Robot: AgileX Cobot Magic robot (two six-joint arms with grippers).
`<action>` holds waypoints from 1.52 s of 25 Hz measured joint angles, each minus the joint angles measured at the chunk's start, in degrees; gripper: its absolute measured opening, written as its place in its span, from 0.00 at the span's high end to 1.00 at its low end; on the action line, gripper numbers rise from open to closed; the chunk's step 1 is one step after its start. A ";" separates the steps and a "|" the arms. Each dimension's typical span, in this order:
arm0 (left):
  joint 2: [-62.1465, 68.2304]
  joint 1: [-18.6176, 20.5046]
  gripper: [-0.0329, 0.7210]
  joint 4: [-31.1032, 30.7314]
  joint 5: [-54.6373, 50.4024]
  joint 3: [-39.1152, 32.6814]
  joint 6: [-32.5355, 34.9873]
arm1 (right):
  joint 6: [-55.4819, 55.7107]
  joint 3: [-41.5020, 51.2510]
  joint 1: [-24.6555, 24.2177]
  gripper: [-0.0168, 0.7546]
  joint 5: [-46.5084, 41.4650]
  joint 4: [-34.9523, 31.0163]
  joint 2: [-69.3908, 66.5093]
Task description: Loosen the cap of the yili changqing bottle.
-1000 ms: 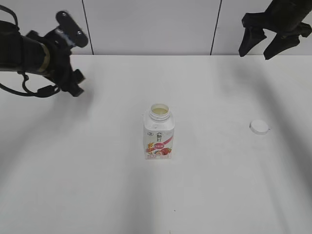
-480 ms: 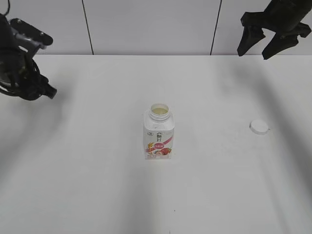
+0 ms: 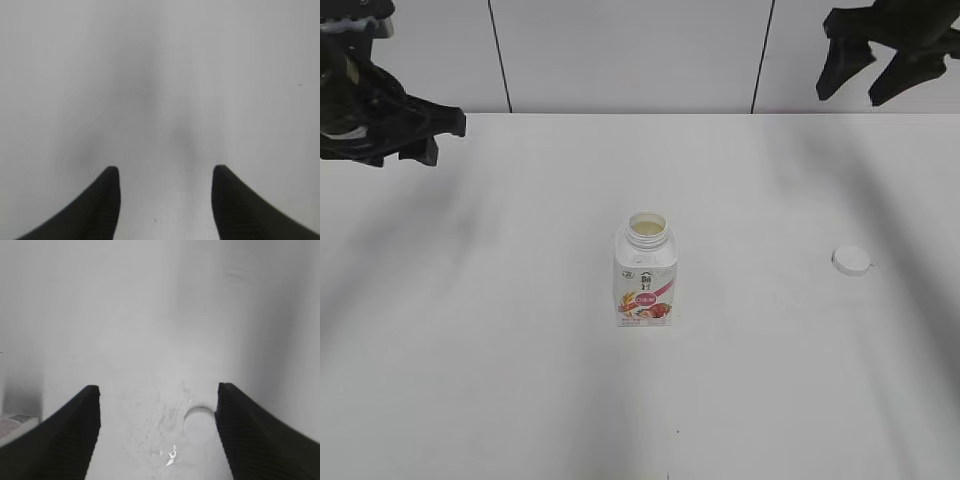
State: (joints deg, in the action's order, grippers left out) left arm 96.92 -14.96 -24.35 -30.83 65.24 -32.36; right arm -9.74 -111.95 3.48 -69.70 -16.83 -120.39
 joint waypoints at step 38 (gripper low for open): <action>-66.86 0.00 0.47 15.21 -26.74 -28.08 15.93 | 2.12 65.63 0.00 0.24 -0.28 6.54 91.80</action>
State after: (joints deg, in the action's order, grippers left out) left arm 30.06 -14.96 -9.15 -57.57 37.16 -16.43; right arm -7.62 -46.32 3.48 -69.98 -10.29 -28.59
